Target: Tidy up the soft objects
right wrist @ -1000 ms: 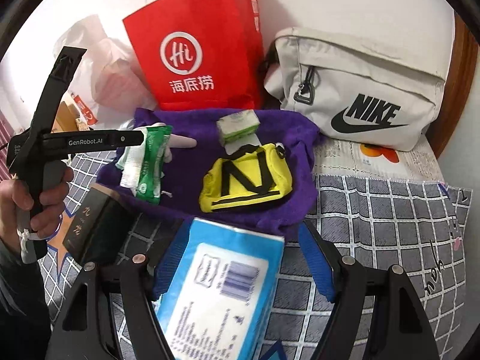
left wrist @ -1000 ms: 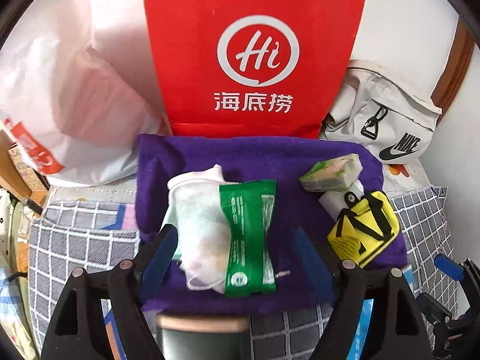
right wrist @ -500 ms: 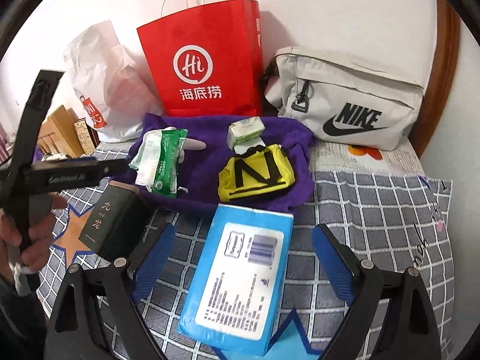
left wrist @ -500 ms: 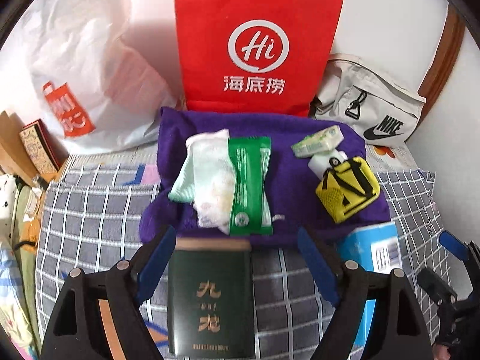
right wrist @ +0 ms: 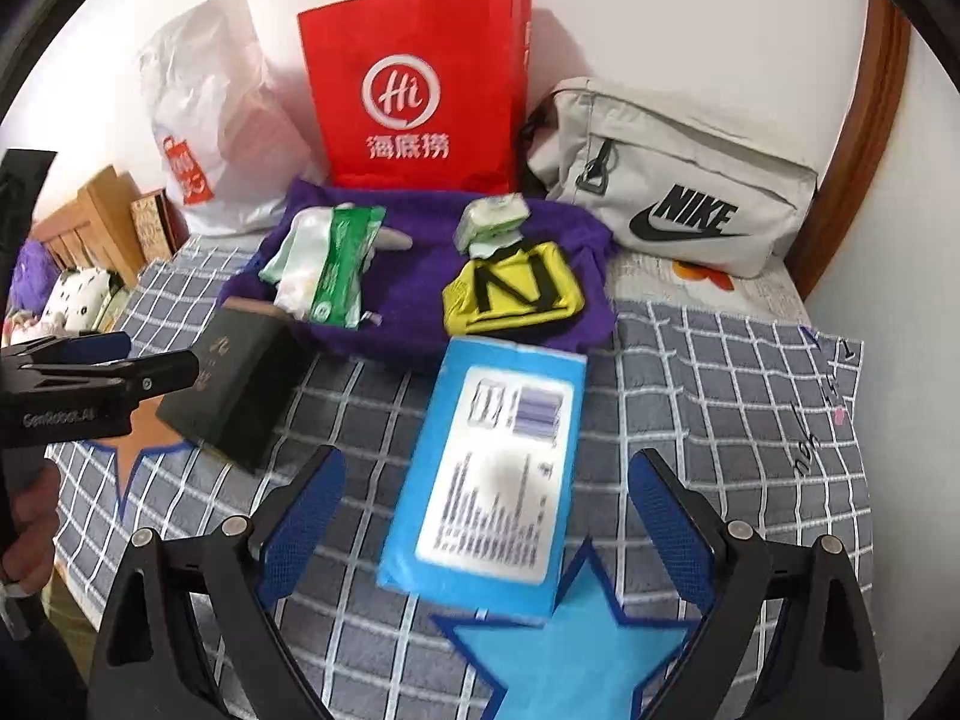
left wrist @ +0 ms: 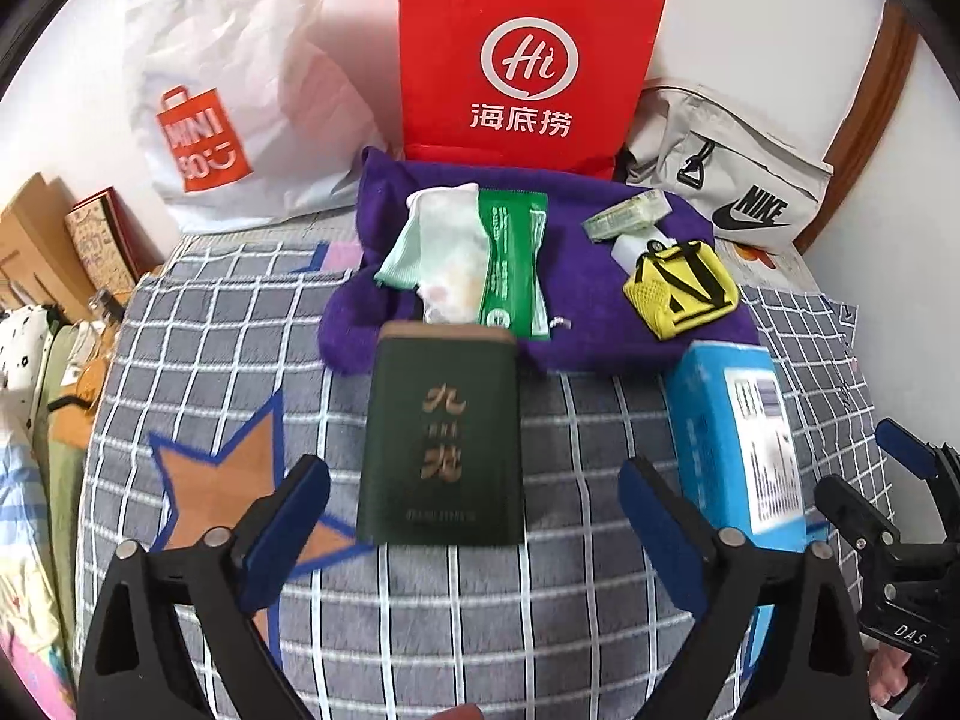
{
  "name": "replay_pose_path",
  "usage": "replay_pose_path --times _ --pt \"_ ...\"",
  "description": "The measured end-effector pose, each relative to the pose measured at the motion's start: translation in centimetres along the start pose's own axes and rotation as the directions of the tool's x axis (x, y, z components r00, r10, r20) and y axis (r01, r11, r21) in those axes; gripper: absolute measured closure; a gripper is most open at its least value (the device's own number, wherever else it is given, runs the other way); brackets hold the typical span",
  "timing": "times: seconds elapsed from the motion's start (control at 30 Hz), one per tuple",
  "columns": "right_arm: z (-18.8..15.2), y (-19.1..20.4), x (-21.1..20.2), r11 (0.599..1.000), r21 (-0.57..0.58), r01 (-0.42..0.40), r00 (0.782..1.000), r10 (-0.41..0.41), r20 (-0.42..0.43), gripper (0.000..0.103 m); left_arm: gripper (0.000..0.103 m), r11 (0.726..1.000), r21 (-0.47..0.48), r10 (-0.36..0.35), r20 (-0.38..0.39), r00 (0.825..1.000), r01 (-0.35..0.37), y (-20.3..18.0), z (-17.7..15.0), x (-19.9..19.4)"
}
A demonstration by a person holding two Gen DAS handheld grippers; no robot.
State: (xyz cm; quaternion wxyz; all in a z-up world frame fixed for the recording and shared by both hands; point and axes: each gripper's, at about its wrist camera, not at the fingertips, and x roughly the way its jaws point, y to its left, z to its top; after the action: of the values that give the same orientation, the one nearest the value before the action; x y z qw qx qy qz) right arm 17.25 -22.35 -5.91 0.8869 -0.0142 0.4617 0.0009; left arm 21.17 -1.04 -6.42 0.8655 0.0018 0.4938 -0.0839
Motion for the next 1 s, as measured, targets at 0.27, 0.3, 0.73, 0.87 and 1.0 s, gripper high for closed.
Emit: replay_pose_path --times 0.27,0.3,0.73,0.87,1.0 --pt "-2.1 0.4 -3.9 0.999 0.041 -0.008 0.999 0.006 0.051 0.009 0.004 1.0 0.004 0.016 0.017 1.0 -0.016 -0.7 -3.6 -3.2" --pt "-2.3 0.4 -4.3 0.999 0.045 -0.011 0.998 0.009 0.057 0.009 0.004 1.0 0.003 0.015 0.021 1.0 -0.015 -0.9 -4.0 -3.7" --pt "-6.1 -0.7 -11.1 0.996 0.085 -0.021 0.988 0.007 0.156 0.009 0.004 0.997 0.011 0.07 0.118 0.991 -0.072 -2.5 -8.7 -9.1" --pt "-7.1 -0.7 -12.9 0.996 0.083 -0.024 0.982 0.008 0.188 0.009 0.004 0.997 0.017 0.068 0.156 0.985 -0.072 -2.9 -9.9 -11.1" --pt "-8.0 -0.5 -14.3 0.997 0.076 -0.004 0.978 -0.012 0.21 0.009 0.004 0.997 0.016 0.073 0.187 0.98 -0.077 -3.1 -11.0 -12.6"
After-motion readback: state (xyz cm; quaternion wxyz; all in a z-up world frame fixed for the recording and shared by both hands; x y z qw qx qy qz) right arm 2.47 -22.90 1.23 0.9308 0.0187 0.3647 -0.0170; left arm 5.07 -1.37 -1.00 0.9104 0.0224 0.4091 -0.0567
